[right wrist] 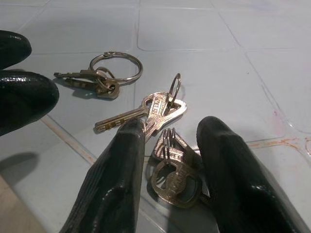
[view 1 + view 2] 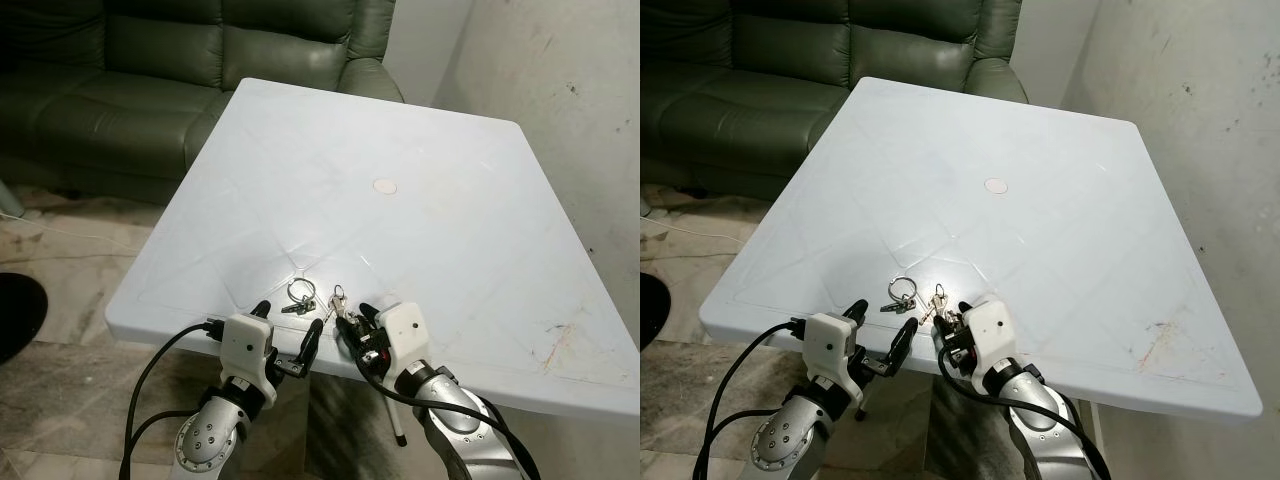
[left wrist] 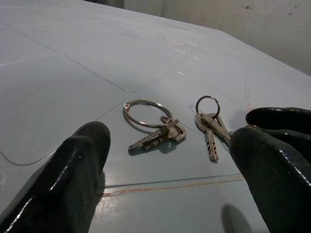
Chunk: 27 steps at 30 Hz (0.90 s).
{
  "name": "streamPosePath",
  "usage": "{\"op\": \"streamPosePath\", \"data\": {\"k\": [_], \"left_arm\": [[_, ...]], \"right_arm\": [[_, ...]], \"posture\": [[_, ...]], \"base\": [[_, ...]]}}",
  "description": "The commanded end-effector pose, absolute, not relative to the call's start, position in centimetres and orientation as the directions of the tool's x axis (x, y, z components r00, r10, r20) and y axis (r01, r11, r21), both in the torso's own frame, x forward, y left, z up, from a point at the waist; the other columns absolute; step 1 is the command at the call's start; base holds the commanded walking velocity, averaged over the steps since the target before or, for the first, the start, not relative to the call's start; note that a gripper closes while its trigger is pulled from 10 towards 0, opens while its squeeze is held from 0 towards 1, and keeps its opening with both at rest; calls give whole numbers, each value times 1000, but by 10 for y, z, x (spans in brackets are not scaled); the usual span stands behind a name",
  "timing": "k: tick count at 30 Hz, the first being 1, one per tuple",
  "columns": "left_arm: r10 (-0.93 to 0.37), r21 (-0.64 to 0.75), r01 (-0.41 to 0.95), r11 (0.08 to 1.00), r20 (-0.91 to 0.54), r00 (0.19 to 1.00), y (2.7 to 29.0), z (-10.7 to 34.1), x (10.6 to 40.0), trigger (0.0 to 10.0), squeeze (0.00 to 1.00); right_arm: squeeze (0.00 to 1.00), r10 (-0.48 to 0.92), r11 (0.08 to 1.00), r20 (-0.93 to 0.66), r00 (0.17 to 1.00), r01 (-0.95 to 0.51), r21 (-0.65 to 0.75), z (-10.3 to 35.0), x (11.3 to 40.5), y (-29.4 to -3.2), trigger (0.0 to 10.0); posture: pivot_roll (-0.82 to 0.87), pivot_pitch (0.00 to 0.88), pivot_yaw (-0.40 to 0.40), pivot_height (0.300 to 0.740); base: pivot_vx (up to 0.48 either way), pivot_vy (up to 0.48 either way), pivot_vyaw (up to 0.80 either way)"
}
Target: Hang keys on a hook
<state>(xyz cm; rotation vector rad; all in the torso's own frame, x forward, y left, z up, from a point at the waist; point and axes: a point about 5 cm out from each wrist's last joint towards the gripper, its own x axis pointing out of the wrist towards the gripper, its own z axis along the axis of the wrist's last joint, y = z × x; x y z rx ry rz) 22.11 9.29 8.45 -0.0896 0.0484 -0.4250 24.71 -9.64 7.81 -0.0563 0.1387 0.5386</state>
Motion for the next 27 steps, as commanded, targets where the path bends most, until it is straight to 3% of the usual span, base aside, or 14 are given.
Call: {"op": "streamPosePath", "data": {"k": [1, 8, 10, 11, 14, 15, 16, 17, 19, 22, 24, 25, 26, 27], "left_arm": [[-429, -106, 424, 899, -23, 903, 88, 87, 221, 10000, 0], [-430, -107, 425, 899, -22, 903, 87, 87, 221, 10000, 0], [-429, -106, 425, 899, -21, 903, 88, 87, 221, 10000, 0], [-429, -106, 425, 899, -21, 903, 88, 87, 221, 10000, 0], [-429, -105, 424, 899, -21, 903, 88, 87, 221, 10000, 0], [-428, -104, 424, 900, -21, 904, 88, 87, 221, 10000, 0], [-428, -104, 423, 900, -21, 904, 88, 87, 221, 10000, 0], [-430, -106, 425, 899, -22, 903, 88, 87, 221, 10000, 0], [-432, -106, 427, 898, -22, 902, 87, 87, 221, 10000, 0], [-432, -107, 428, 898, -22, 901, 87, 87, 222, 10000, 0], [-432, -107, 428, 898, -22, 901, 88, 87, 221, 10000, 0], [-432, -106, 428, 898, -23, 901, 88, 87, 221, 10000, 0], [-432, -104, 428, 898, -22, 902, 88, 87, 221, 10000, 0], [-432, -104, 428, 898, -22, 902, 88, 87, 221, 10000, 0]], "right_arm": [[0, 496, 863, -133, 858, -504, -34, 81, 249, -101, 9529], [0, 493, 864, -126, 861, -501, -41, 82, 249, -106, 9176], [0, 500, 861, -127, 857, -508, -39, 82, 249, -107, 8588], [0, 493, 863, -128, 861, -502, -51, 81, 249, -109, 7098], [0, 492, 864, -136, 860, -502, -46, 80, 248, -113, 7176], [0, 489, 865, -140, 861, -499, -51, 80, 247, -115, 4196], [0, 487, 866, -143, 862, -498, -53, 79, 247, -115, 4196], [0, 494, 860, -147, 857, -506, -63, 78, 245, -117, 2235], [0, 499, 857, -153, 853, -512, -62, 77, 244, -118, 1529], [0, 498, 858, -153, 853, -511, -55, 77, 244, -118, 863], [0, 492, 861, -152, 857, -505, -58, 77, 244, -118, 1647], [0, 497, 859, -148, 855, -509, -57, 78, 243, -117, 314], [0, 498, 858, -150, 854, -510, -55, 77, 243, -116, 1765], [0, 498, 858, -150, 854, -510, -55, 77, 243, -116, 1765]], "posture": [[63, 90, -136, 740], [61, 89, -137, 740], [61, 89, -137, 740], [61, 89, -137, 740], [61, 89, -137, 740], [61, 89, -137, 740], [61, 89, -137, 740], [61, 89, -137, 740], [61, 89, -137, 740], [61, 89, -137, 740], [58, 91, -136, 740], [58, 91, -136, 740], [59, 91, -136, 740], [59, 91, -136, 740]], "base": [[0, 0, 0], [0, 0, 0], [0, 0, 0], [0, 0, 0], [0, 0, 0], [0, 0, 0], [0, 0, 0], [0, 0, 0], [0, 0, 0], [0, 0, 0], [0, 0, 0], [0, 0, 0], [0, 0, 0], [0, 0, 0]]}}
